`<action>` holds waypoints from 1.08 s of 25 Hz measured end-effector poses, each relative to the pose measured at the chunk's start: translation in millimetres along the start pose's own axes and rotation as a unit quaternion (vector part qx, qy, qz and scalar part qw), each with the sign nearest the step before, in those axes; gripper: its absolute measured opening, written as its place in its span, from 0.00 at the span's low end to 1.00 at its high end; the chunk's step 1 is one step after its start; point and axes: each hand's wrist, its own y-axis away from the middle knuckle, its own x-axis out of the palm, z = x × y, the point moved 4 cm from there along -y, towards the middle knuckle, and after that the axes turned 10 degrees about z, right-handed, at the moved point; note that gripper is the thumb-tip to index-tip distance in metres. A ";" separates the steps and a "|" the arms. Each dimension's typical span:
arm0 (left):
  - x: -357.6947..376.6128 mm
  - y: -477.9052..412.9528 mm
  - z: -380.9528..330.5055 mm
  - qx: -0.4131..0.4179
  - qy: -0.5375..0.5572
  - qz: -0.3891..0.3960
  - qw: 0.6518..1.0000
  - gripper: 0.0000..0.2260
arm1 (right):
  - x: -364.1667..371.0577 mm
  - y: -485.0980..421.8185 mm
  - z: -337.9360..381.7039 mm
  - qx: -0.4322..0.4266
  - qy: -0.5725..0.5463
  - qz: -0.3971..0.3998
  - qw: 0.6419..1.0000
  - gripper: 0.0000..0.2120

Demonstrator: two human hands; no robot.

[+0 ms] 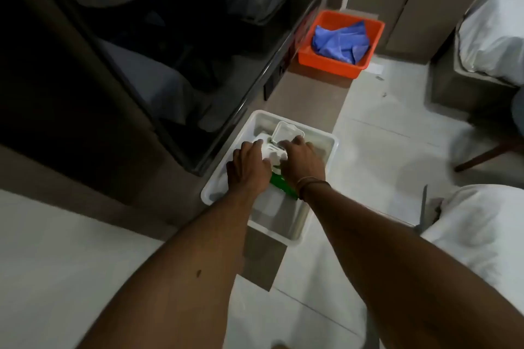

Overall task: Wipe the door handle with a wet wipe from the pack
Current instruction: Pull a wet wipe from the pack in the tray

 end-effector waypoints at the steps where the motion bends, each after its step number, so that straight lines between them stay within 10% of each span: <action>1: 2.4 -6.8 0.9 0.003 -0.017 0.012 1.000 0.23 | 1.8 -4.0 2.9 -0.013 0.033 0.027 0.999 0.18; 6: 7.3 -15.4 4.2 0.018 -0.031 0.003 0.999 0.18 | 7.1 -8.9 5.9 -0.025 0.078 0.010 0.997 0.10; 14: -31.2 46.7 15.7 0.005 0.259 -0.002 0.966 0.19 | -28.8 35.2 18.5 -0.071 -0.220 -0.014 0.973 0.06; 18: -46.3 148.2 35.6 -0.012 0.395 -0.037 0.918 0.04 | -34.8 113.7 64.2 -0.109 -0.359 0.037 0.926 0.06; 27: -53.3 499.8 183.2 -0.174 0.622 -0.158 0.747 0.14 | 28.2 414.2 225.3 -0.080 -0.497 0.279 0.818 0.05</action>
